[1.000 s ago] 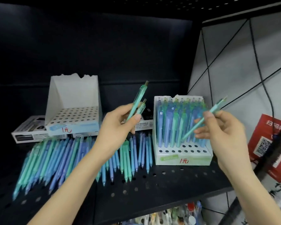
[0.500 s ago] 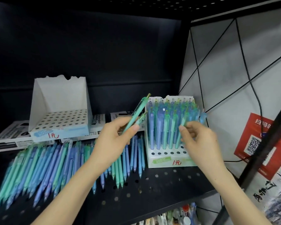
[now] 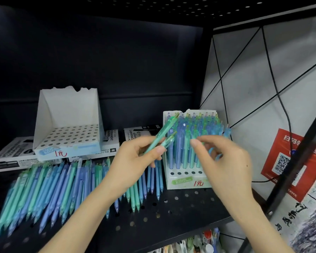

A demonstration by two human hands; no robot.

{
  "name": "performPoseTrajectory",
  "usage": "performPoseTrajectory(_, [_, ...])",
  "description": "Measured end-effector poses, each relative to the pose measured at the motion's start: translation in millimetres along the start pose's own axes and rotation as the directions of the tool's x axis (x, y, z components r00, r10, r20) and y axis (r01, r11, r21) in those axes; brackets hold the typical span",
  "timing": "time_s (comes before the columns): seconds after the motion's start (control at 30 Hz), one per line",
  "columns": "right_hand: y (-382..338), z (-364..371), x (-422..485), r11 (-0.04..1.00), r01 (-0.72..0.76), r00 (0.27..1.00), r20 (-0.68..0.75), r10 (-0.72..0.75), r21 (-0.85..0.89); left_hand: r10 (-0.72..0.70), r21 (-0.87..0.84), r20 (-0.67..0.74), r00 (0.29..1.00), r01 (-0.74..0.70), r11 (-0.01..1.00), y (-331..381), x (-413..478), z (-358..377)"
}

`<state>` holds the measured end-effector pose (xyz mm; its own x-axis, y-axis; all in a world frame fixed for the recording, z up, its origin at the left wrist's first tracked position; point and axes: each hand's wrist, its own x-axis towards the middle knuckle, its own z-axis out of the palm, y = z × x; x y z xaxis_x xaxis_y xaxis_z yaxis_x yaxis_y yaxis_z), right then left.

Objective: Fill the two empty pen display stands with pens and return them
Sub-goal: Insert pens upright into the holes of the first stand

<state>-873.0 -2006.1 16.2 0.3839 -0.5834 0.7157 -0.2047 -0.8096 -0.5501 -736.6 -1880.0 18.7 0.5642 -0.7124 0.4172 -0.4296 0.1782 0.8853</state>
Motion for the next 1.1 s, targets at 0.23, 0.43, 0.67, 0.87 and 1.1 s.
performPoseTrajectory(0.23, [-19, 12, -3, 0.897, -0.136, 0.983, 0.171, 0.068, 0.421, 0.04, 0.065, 0.092, 0.995, -0.046, 0.997, -2, -3, 8])
performPoseTrajectory(0.43, [13, -28, 18, 0.896, -0.103, 0.96, -0.191, 0.203, 0.432, 0.048, 0.23, -0.064, 0.997, -0.032, 0.973, -12, -2, -1])
performPoseTrajectory(0.67, [31, -24, 25, 0.997, -0.079, 0.96, -0.269, 0.08, 0.016, 0.022, 0.183, -0.149, 0.989, 0.006, 0.983, -14, -4, -1])
performPoseTrajectory(0.87, [30, -9, 22, 0.992, -0.094, 0.987, -0.137, 0.082, -0.082, 0.029, 0.192, -0.104, 0.994, -0.009, 0.981, -16, -5, 0])
performPoseTrajectory(1.1, [29, -5, 31, 0.972, -0.117, 0.993, -0.002, 0.119, -0.204, 0.024, 0.193, -0.065, 0.998, -0.011, 0.981, -15, -7, 4])
